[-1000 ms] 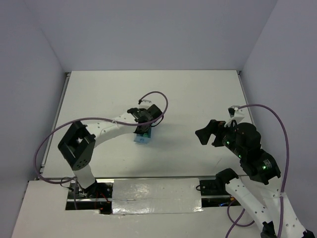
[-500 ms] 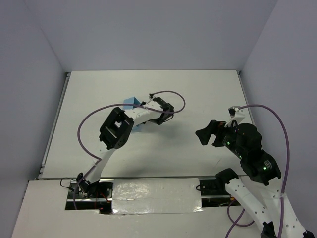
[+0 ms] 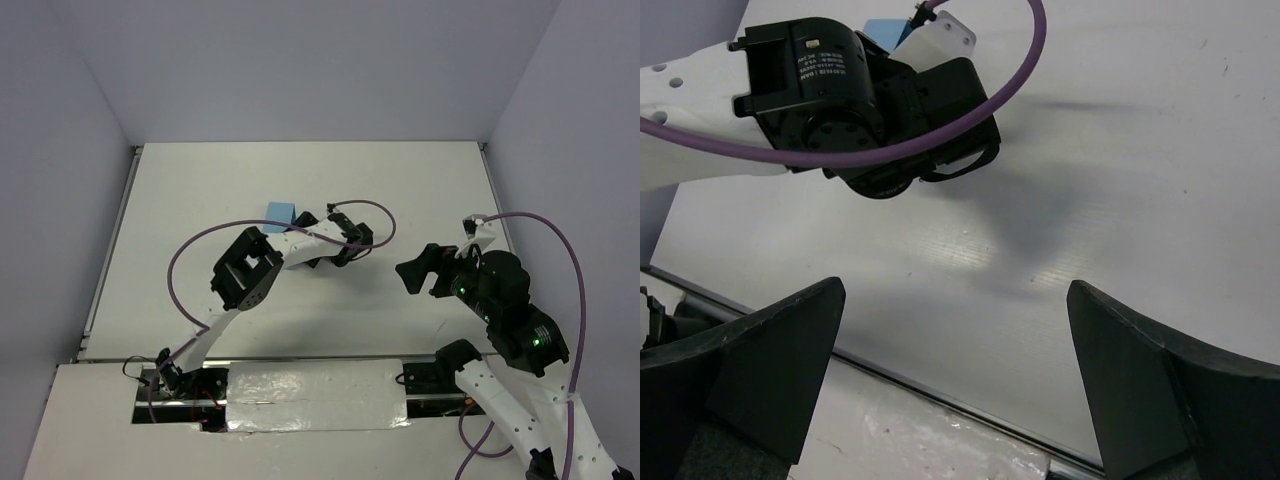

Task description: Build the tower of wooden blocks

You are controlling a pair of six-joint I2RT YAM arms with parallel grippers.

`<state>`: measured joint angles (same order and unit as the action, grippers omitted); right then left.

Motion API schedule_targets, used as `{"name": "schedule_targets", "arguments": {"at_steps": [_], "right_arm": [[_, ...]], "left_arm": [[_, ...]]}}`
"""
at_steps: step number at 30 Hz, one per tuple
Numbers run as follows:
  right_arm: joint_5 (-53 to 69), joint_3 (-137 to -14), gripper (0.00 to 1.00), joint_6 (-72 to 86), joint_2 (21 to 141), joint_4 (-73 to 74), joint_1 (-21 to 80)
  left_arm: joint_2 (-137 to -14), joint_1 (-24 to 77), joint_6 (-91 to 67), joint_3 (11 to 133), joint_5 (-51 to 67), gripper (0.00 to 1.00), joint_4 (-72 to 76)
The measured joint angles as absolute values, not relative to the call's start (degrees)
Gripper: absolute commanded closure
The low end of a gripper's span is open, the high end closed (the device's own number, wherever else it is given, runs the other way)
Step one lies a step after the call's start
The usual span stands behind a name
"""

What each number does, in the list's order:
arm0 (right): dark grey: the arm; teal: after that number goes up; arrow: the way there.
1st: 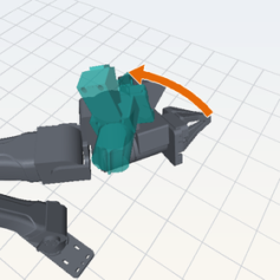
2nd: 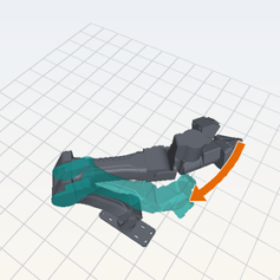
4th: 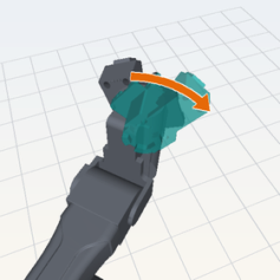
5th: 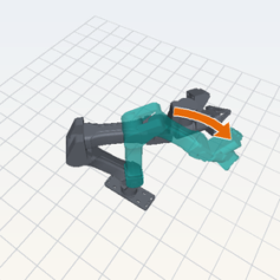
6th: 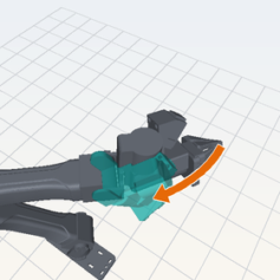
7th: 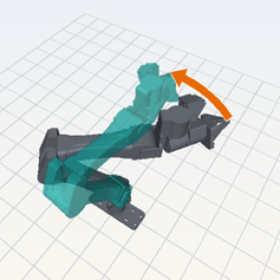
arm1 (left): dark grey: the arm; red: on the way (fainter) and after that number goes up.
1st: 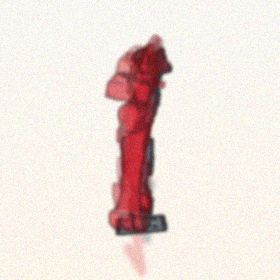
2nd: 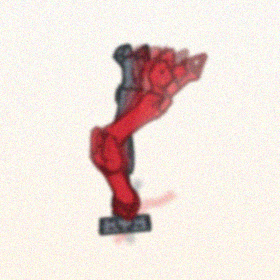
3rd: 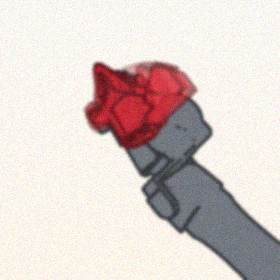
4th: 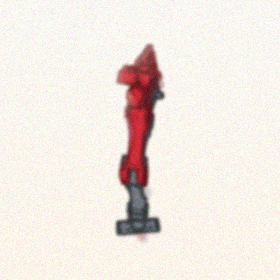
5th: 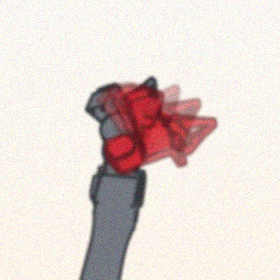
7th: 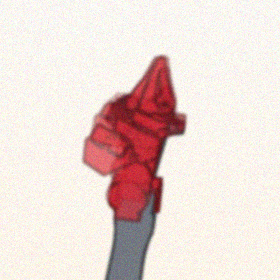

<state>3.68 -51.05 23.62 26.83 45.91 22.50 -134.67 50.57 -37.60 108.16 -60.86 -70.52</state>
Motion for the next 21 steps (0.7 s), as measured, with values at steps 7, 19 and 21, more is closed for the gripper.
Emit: {"name": "schedule_targets", "arguments": {"at_steps": [7, 19, 21], "right_arm": [[3.75, -51.05, 0.0, 23.27, 26.74, 45.91, 22.52], [4.62, -51.05, 0.0, 23.05, 27.0, 45.84, 22.52], [4.99, -51.05, 0.0, 23.03, 27.11, 45.82, 22.63]], "left_arm": [[-134.45, 51.68, -37.87, 108.18, -57.89, 0.0, -68.66], [-98.59, 42.94, -31.73, 89.93, -35.07, 0.0, -47.35], [-93.17, 35.83, -29.95, 85.45, -28.01, 0.01, -42.02]]}}
